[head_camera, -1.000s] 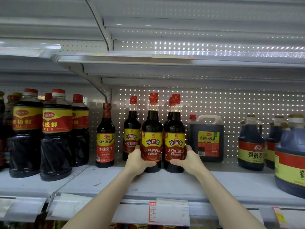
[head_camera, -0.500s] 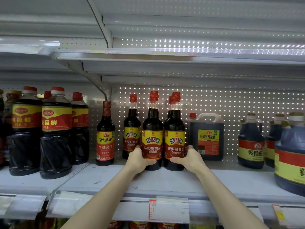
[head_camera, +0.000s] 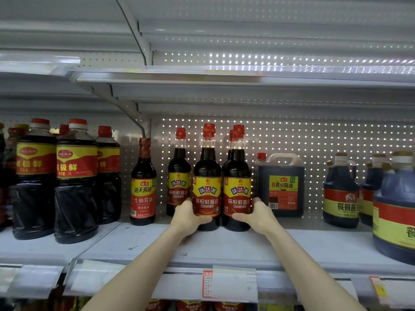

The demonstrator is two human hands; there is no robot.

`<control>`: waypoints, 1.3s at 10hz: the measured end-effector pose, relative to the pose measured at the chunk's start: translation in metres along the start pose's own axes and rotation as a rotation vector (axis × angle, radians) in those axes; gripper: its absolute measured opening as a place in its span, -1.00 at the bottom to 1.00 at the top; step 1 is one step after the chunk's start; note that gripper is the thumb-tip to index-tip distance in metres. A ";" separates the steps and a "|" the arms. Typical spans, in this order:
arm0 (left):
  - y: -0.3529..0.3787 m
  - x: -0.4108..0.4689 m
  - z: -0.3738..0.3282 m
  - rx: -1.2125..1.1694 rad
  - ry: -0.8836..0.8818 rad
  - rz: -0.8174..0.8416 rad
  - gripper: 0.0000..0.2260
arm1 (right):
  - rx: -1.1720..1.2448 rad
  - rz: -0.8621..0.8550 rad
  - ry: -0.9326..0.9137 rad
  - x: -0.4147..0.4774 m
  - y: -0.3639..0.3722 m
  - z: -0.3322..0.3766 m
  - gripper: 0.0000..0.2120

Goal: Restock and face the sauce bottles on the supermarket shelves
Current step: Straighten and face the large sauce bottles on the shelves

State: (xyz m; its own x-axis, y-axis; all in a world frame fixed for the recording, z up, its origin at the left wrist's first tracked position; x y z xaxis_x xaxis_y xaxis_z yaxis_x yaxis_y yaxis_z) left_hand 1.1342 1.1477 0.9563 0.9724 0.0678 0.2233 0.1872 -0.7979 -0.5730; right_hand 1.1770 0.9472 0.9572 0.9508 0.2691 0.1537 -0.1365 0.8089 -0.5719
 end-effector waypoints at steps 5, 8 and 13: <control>-0.001 0.003 0.003 0.017 -0.013 -0.029 -0.41 | 0.005 0.021 -0.006 -0.001 0.001 -0.001 -0.33; 0.001 0.003 0.001 0.028 -0.003 -0.019 -0.43 | 0.004 0.011 -0.001 -0.001 0.000 -0.001 -0.33; 0.002 0.003 0.000 0.074 0.000 0.016 -0.43 | -0.001 0.008 -0.001 -0.002 0.000 0.000 -0.34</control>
State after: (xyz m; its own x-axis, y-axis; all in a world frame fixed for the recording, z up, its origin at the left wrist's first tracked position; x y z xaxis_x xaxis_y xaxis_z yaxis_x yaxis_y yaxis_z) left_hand 1.1373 1.1461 0.9554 0.9754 0.0551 0.2135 0.1812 -0.7523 -0.6334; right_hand 1.1746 0.9468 0.9571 0.9494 0.2762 0.1497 -0.1440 0.8063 -0.5737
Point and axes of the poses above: each hand's wrist, its own x-axis towards the middle knuckle, its own y-axis out of the palm, z = x × y, the point moved 7 cm from there along x, towards the middle knuckle, and after that the axes turned 13 degrees about z, right-handed, at the moved point
